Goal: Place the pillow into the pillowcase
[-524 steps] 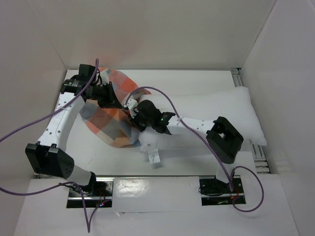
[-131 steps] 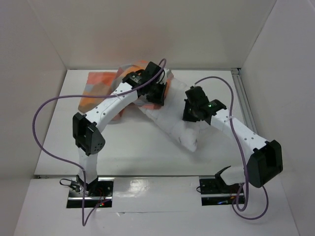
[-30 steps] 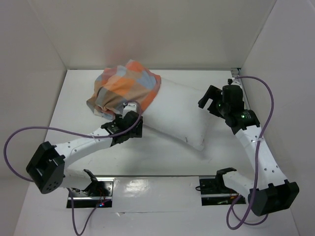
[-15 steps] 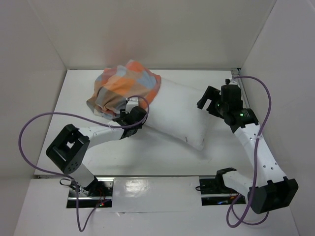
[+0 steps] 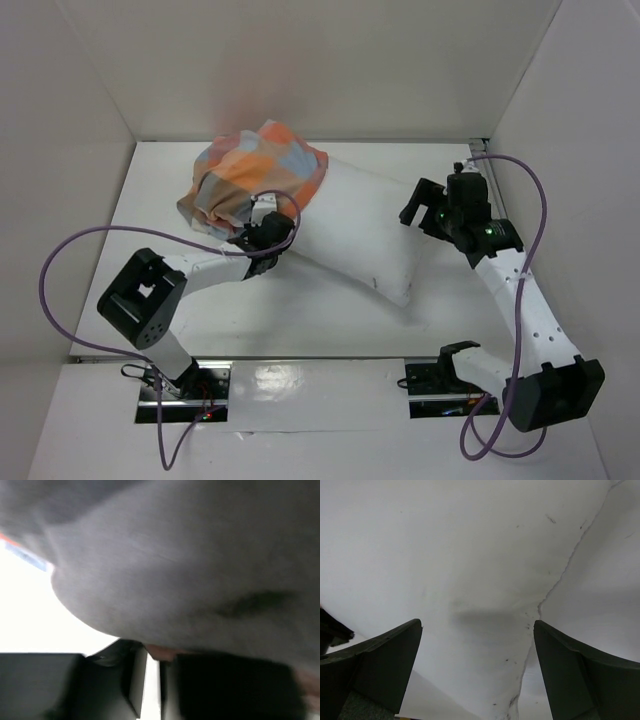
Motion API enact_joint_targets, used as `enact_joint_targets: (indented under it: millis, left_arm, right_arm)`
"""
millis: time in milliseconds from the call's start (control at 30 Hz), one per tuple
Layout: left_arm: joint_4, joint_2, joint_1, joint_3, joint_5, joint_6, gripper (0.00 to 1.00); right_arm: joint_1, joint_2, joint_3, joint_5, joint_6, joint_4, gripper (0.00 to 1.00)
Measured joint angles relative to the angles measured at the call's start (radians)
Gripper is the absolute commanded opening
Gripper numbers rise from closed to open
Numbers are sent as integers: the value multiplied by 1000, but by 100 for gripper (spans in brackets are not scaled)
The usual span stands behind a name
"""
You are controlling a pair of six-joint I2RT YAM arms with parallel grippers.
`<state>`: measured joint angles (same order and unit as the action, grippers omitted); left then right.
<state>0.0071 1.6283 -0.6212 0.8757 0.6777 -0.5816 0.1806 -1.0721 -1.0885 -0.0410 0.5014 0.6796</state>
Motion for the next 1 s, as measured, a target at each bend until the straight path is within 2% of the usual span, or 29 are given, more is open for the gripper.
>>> enact_joint_targets:
  millis: [67, 100, 333, 600, 633, 667, 700, 733, 767, 800, 1000]
  left_arm:
    - [-8, 0, 5, 4, 12, -1, 13]
    - [-14, 0, 7, 8, 17, -3, 0]
    - [-75, -6, 19, 53, 38, -24, 0]
    - [-105, -68, -13, 96, 7, 47, 0]
    - [-105, -74, -23, 103, -2, 60, 0]
    - [-109, -78, -31, 110, -12, 71, 0]
    - [-113, -80, -39, 121, -28, 86, 0]
    - [-122, -81, -47, 134, -40, 94, 0]
    - [-141, -81, -56, 153, -68, 111, 0]
    - [-145, -81, -68, 175, -84, 116, 0]
    - [-249, 11, -225, 461, -191, 166, 0]
  right_arm:
    - [0, -8, 0, 14, -29, 21, 100]
    - [0, -16, -3, 22, -43, 40, 100]
    - [0, -52, -17, 115, -114, 173, 100]
    - [0, -46, 188, 373, -125, 128, 100]
    - [0, -48, 200, 399, -125, 117, 96]
    - [0, -52, 208, 423, -125, 100, 86]
    - [0, -55, 214, 443, -123, 79, 69]
    - [1, -62, 216, 462, -117, 57, 24]
    - [4, -70, 216, 477, -104, 27, 8]
    - [8, -83, 216, 491, -86, -10, 0]
    - [45, -181, 155, 522, 63, -180, 0]
